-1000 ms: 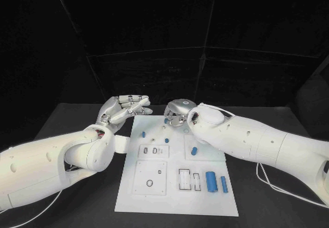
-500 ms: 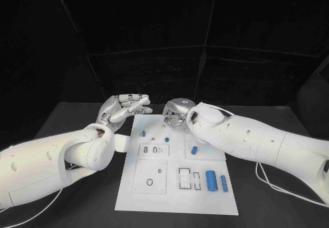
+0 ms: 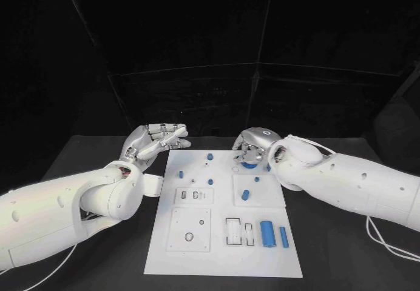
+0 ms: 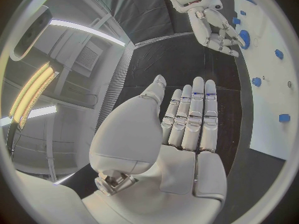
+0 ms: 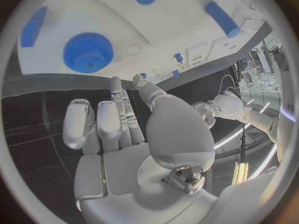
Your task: Assemble the parts on the task board
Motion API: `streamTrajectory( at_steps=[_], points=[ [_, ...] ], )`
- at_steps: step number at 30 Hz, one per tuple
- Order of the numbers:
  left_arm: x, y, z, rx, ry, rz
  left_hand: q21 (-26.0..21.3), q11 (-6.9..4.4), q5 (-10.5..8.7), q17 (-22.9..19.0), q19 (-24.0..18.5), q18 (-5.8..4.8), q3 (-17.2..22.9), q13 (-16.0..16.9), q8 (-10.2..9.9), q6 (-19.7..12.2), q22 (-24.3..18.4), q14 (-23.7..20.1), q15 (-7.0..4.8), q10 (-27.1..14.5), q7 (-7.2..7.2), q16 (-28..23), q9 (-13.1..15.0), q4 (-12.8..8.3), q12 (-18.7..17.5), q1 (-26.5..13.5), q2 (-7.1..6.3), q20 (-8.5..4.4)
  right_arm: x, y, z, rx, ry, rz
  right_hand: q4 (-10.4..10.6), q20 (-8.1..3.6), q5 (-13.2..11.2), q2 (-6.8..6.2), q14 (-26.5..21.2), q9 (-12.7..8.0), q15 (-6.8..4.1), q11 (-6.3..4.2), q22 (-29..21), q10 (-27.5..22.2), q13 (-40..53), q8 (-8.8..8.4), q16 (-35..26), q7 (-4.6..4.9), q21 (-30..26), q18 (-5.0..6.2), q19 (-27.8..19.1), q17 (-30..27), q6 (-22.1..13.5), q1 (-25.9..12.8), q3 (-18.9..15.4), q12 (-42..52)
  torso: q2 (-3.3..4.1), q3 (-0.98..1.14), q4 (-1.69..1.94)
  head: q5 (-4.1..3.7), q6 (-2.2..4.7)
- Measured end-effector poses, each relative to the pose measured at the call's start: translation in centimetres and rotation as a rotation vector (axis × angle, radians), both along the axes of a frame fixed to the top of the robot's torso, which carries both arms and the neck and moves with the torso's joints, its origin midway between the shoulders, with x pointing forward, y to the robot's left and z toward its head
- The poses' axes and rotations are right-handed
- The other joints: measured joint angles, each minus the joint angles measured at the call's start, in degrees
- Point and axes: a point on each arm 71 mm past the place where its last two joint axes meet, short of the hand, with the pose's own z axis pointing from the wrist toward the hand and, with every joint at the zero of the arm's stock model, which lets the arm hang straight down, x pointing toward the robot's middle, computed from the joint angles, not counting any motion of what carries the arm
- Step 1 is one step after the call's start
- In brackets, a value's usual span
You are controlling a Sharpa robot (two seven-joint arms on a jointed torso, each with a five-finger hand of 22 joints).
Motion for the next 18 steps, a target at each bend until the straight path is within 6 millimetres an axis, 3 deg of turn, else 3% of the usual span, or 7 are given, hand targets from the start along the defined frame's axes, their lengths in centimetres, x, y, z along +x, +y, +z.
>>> streamTrajectory(
  at_steps=[2,5,6,7,9,14,18],
  points=[
    [0.1,0.1,0.0,0.001,0.000,0.003,0.0,0.00,0.00,0.0,0.0,0.00,0.0,0.0,0.0,0.0,-0.1,0.0,0.00,0.0,0.00,0.0,0.0,0.0,-0.2,0.0,0.00,0.00,-0.2,-1.5,0.0,0.016,0.019,-0.029,1.9,-1.15,0.9,-1.18,-0.1,0.0,-0.90,-0.70,1.8,1.1,5.4,0.07,2.2,-0.96,1.5,-0.39,2.1,2.8,-0.8,-0.3,-3.2,6.8,-0.07,0.05,-0.22,-0.02,0.05],
    [0.2,0.3,-0.1,0.003,0.000,0.008,0.0,0.00,0.00,0.0,0.0,0.00,0.0,0.0,0.0,0.0,-0.1,0.0,0.00,0.0,0.00,0.0,0.0,0.0,-0.2,0.0,0.00,0.00,-0.3,-3.3,0.0,0.035,0.054,-0.079,5.2,-1.24,1.7,-1.58,-0.1,-0.2,-0.89,-0.51,2.1,1.3,21.7,0.07,3.9,-0.65,2.7,-0.39,3.9,5.0,-3.3,-0.7,-7.5,23.3,-0.15,0.16,-0.50,0.06,0.13],
    [0.3,0.5,-0.1,0.005,0.000,0.011,0.0,0.00,0.00,0.0,0.0,0.00,0.0,0.0,0.0,0.0,-0.1,0.0,0.00,0.0,0.00,0.0,0.0,0.0,-0.2,0.0,0.00,0.00,-0.3,-3.8,-0.1,0.039,0.069,-0.096,6.7,-1.09,1.8,-1.92,-0.1,-0.2,-0.87,0.19,2.1,0.0,30.3,0.59,4.4,-0.25,3.1,-0.53,4.2,5.4,-4.2,-0.5,-10.3,31.6,-0.16,0.18,-0.54,0.12,0.15],
    [0.4,0.5,-0.1,0.006,0.000,0.014,0.0,0.00,0.00,0.0,0.0,0.00,0.0,0.0,0.0,0.0,-0.1,0.0,0.00,0.0,0.00,0.0,0.0,0.0,-0.2,0.0,0.00,0.00,-0.3,-4.1,-0.1,0.041,0.080,-0.107,7.9,-0.80,1.9,-1.61,0.1,-0.1,-0.63,0.46,2.1,-0.8,36.8,0.99,4.7,0.04,3.3,-1.30,4.5,5.7,-5.0,0.2,-11.8,37.7,-0.16,0.20,-0.57,0.13,0.18],
    [0.5,0.7,-0.2,0.008,0.000,0.018,0.0,0.00,0.00,0.0,0.0,0.00,0.0,0.0,0.0,0.0,-0.1,0.0,0.00,0.0,0.00,0.0,0.0,0.0,-0.2,0.0,0.00,0.00,-0.2,-4.4,-0.3,0.043,0.102,-0.124,10.5,-0.17,2.2,-0.12,-0.1,0.1,0.16,0.69,2.1,-1.8,47.2,2.18,5.1,0.53,3.7,-1.29,5.1,5.8,-6.4,2.5,-14.8,47.3,-0.17,0.24,-0.58,0.16,0.25],
    [0.7,0.8,-0.3,0.009,0.000,0.021,0.0,0.00,0.00,0.1,0.0,0.00,0.2,0.0,0.0,0.0,0.0,0.0,0.00,0.0,0.00,0.0,0.0,-0.2,-0.2,0.0,0.00,0.00,0.2,-4.7,-0.7,0.040,0.149,-0.155,12.1,0.19,2.2,1.28,0.1,0.0,0.38,1.09,2.1,1.0,58.6,3.10,6.0,1.01,4.8,-1.33,5.5,6.9,-7.7,4.7,-16.9,56.8,-0.11,0.32,-0.57,0.27,0.27],
    [0.8,0.6,-0.3,0.008,0.001,0.017,0.0,0.00,0.00,0.1,0.0,0.00,0.2,0.0,0.0,0.0,0.0,0.0,0.00,0.0,0.00,0.0,0.0,-0.2,-0.2,0.0,0.00,0.00,0.4,-4.4,-1.0,0.035,0.171,-0.164,12.2,0.19,2.5,1.92,-0.1,0.0,0.59,1.18,2.1,2.0,62.3,3.76,6.5,1.22,5.1,-2.18,5.5,7.4,-7.9,6.0,-17.2,59.7,-0.02,0.35,-0.47,0.29,0.24]
  ],
)
